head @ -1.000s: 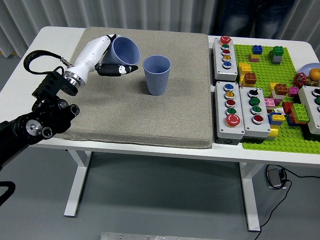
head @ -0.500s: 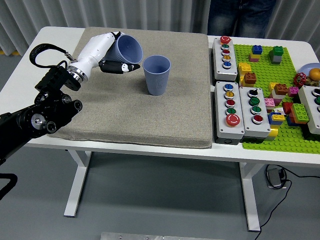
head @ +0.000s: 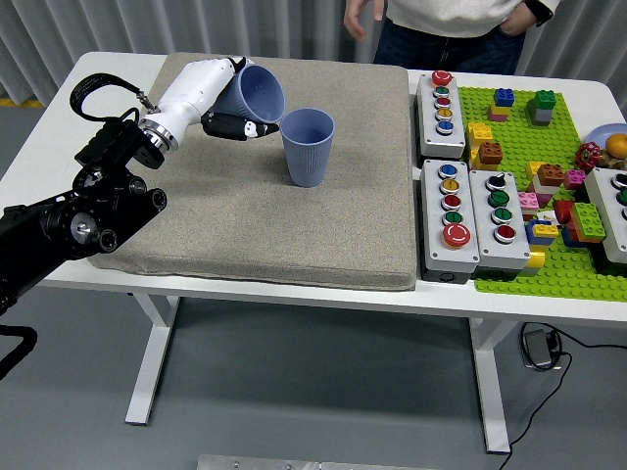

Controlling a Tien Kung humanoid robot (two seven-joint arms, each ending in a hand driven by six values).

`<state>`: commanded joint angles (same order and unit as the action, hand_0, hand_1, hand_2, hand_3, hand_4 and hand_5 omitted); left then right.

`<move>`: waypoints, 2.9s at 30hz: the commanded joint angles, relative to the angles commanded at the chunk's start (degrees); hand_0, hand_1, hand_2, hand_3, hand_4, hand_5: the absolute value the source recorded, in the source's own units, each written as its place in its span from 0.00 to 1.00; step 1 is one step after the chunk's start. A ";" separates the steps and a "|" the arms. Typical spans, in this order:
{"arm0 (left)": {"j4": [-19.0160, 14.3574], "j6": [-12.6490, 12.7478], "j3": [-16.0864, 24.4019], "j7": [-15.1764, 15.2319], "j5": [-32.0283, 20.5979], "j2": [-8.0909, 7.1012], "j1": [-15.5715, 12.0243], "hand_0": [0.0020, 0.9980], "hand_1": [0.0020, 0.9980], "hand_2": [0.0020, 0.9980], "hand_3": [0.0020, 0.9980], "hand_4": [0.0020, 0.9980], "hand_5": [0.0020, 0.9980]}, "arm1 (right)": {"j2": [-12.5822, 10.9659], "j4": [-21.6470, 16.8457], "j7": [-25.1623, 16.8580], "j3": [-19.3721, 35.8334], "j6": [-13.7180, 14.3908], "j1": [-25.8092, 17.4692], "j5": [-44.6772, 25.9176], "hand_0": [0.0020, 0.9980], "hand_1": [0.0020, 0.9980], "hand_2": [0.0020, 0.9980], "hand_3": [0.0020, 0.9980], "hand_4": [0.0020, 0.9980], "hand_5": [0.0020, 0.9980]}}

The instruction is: Pick cup pour cup place

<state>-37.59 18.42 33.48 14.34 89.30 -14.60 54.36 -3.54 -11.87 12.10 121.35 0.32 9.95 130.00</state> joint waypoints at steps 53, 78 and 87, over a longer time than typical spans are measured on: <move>1.88 3.03 -7.82 -2.48 14.46 0.65 5.87 0.49 0.47 0.53 0.54 0.82 0.28 | -0.46 0.01 -0.06 0.13 -0.14 0.19 0.00 0.69 0.66 0.60 0.60 0.00 0.25; 3.68 2.99 -9.13 -3.38 14.75 0.96 6.98 0.48 0.47 0.53 0.54 0.82 0.29 | -0.49 0.03 -0.01 0.01 -0.10 0.21 0.00 0.69 0.66 0.60 0.60 0.00 0.25; 4.17 3.01 -10.53 -3.98 15.29 0.73 7.73 0.48 0.47 0.53 0.54 0.82 0.29 | -0.52 0.01 0.03 -0.01 -0.11 0.04 0.00 0.69 0.66 0.60 0.60 0.00 0.25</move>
<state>-33.41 21.43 22.95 10.36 104.59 -13.87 62.10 -4.07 -11.86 12.13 121.33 0.21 9.99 130.00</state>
